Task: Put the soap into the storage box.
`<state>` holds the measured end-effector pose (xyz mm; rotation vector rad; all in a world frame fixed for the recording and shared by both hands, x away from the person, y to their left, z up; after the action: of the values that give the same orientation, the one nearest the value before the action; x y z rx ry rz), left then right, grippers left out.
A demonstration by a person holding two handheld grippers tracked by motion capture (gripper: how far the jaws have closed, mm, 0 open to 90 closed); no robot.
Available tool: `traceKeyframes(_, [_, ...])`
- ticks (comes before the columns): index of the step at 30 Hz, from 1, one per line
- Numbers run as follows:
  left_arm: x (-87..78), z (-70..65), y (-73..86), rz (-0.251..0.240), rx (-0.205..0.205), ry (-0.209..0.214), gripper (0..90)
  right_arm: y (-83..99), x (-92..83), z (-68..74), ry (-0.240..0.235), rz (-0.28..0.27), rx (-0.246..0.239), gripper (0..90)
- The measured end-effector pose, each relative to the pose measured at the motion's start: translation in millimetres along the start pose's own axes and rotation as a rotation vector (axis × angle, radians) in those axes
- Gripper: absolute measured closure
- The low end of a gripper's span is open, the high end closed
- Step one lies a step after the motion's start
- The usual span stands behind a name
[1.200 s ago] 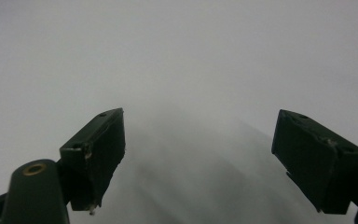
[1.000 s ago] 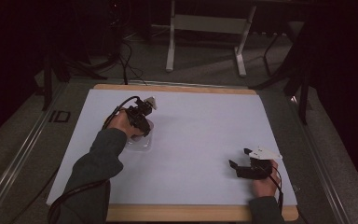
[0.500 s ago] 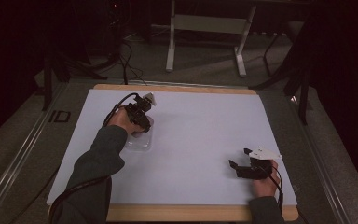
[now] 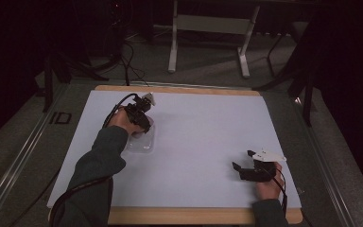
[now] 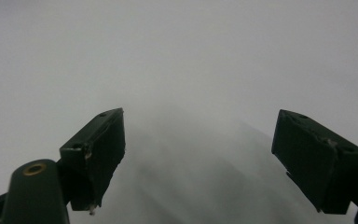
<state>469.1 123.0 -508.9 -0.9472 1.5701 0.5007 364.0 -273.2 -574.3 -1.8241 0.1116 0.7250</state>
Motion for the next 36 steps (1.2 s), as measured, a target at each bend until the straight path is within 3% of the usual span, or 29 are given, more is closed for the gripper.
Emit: traceKeyframes(36, [-12.6,35.9,22.0,-0.046,-0.125,-0.016,49.7,-0.2,-0.3,0.2,-0.002,-0.005,-0.002,16.9])
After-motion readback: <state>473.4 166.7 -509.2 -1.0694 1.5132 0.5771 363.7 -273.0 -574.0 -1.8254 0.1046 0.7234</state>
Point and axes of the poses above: each handheld gripper's, and its own axes: x roughly forward along the jaws, y roughly out of its underside, z roughly to its left, the point moved 7 cm from there along x, roughly forward along the jaws, and after that the axes turned 15 degrees about y, right-handed, at the moved point
